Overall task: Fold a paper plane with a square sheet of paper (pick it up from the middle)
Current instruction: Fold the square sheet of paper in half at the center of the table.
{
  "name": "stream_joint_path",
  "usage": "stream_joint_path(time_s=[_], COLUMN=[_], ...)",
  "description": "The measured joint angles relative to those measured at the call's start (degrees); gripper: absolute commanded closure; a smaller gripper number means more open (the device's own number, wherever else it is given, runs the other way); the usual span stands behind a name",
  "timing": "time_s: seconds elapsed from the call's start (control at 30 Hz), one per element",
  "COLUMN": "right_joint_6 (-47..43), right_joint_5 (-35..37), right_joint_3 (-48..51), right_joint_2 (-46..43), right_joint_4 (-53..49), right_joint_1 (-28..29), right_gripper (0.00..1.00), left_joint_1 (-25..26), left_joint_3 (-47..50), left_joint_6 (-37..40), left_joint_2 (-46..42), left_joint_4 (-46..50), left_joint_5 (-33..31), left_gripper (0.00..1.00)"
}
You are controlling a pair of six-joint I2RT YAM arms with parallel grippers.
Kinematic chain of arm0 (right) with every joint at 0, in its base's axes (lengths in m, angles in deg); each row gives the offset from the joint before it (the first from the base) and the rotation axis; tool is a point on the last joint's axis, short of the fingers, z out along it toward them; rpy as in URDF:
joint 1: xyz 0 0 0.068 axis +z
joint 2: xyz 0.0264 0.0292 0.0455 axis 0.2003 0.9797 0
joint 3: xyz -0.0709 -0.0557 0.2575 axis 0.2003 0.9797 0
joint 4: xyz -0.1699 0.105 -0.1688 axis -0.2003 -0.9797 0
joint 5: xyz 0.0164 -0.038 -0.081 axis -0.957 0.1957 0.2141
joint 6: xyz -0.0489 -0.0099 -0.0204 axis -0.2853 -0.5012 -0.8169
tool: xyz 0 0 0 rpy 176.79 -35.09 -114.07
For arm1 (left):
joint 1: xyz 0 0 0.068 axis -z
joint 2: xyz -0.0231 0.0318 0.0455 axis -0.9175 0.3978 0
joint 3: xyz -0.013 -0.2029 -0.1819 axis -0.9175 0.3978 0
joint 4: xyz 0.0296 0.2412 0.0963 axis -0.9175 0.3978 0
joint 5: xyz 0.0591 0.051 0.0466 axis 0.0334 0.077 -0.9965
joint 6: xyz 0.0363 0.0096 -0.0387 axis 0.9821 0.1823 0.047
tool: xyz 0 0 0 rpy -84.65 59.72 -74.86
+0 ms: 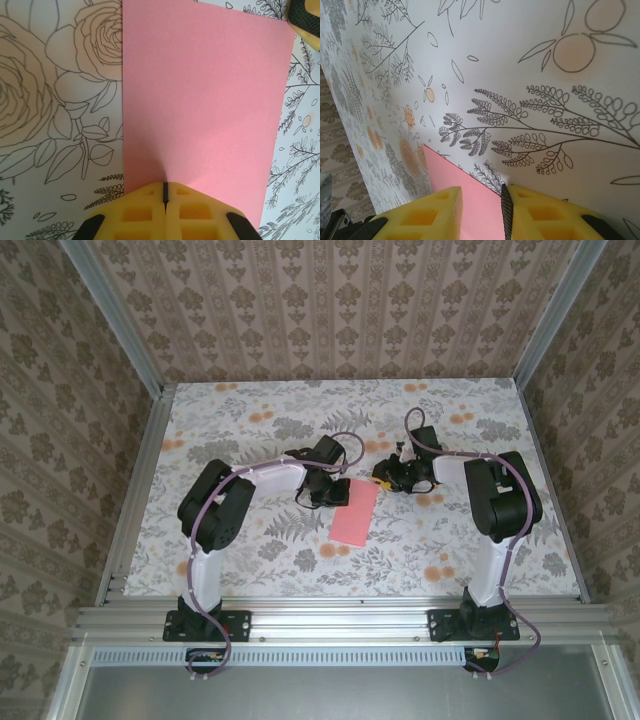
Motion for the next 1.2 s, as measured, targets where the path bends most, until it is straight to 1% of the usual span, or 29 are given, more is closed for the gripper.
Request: stream_joint_path(time_s=[0.17,0.33,0.5,0.63,0.73,1.03,1.2], right_joint_6=[-0.3,-0.6,0.5,2.5,3.0,0.8,0.8], right_joint_5=[0.3,1.3,1.2,0.8,0.5,2.1,2.6], right_joint_3=[0.2,0.2,1.6,5.9,8.0,7.4,8.2], right_joint_2=[-0.6,-4.7,-8.8,-8.5,-7.4,-6.8,-9.4], right_joint_4=[-0.3,-4.2,-1.8,0.9,1.1,-1.9,-3.2], right_joint_1=[0.0,0.0,0.9,1.9,2.5,3.0,3.3], right_gripper=[0.69,0.69,0.69,0.69,0.69,0.69,0.69], left_joint_1=[0.0,0.0,0.0,0.0,0.0,0.0,0.0], left_joint_3=[0.0,0.0,0.0,0.0,0.0,0.0,0.0], left_joint_6=[0.0,0.0,0.0,0.0,0.0,0.0,0.0], left_joint_2=[0.0,0.0,0.0,0.0,0.0,0.0,0.0], left_joint_4=[0.0,0.0,0.0,0.0,0.0,0.0,0.0], left_joint_5=[0.0,0.0,0.0,0.0,0.0,0.0,0.0], left_gripper=[0.98,0.98,0.98,0.98,0.98,0.98,0.98])
